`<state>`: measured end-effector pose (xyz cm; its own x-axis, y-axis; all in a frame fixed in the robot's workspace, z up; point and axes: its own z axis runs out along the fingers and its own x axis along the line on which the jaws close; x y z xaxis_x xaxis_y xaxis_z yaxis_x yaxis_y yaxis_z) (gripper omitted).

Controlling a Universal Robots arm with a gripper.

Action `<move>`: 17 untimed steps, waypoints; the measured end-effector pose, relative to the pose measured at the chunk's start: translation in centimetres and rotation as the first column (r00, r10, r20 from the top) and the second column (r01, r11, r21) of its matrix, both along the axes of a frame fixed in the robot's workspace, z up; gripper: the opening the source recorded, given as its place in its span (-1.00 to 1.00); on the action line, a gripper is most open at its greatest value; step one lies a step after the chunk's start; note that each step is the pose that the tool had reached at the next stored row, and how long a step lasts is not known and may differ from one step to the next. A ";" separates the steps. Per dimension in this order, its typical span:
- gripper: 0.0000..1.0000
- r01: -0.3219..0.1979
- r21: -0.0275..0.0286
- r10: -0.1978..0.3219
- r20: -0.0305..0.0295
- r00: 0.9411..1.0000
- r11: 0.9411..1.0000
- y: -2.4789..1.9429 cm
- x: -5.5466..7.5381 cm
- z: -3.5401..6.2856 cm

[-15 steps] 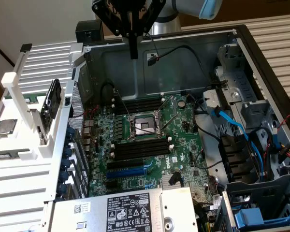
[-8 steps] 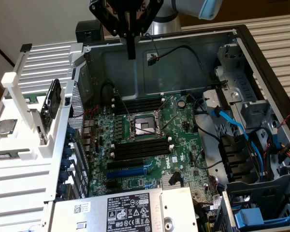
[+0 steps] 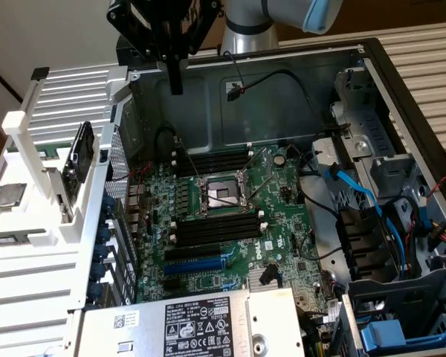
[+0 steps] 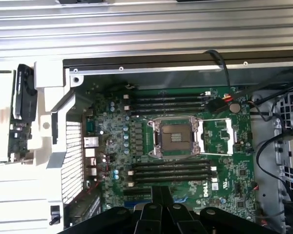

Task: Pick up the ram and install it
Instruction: 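Reach for the ram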

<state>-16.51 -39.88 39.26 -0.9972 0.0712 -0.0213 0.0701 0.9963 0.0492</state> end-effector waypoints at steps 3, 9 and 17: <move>-0.80 0.000 0.000 0.000 0.002 1.000 1.000 0.00 -1.4 0.00; -0.80 0.000 0.000 0.000 0.006 1.000 1.000 0.00 -3.8 0.00; -0.80 0.000 0.001 0.000 0.007 1.000 1.000 0.00 -7.4 0.00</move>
<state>-23.91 -39.88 39.26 -0.9971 0.0713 -0.0279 0.0698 0.9963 0.0506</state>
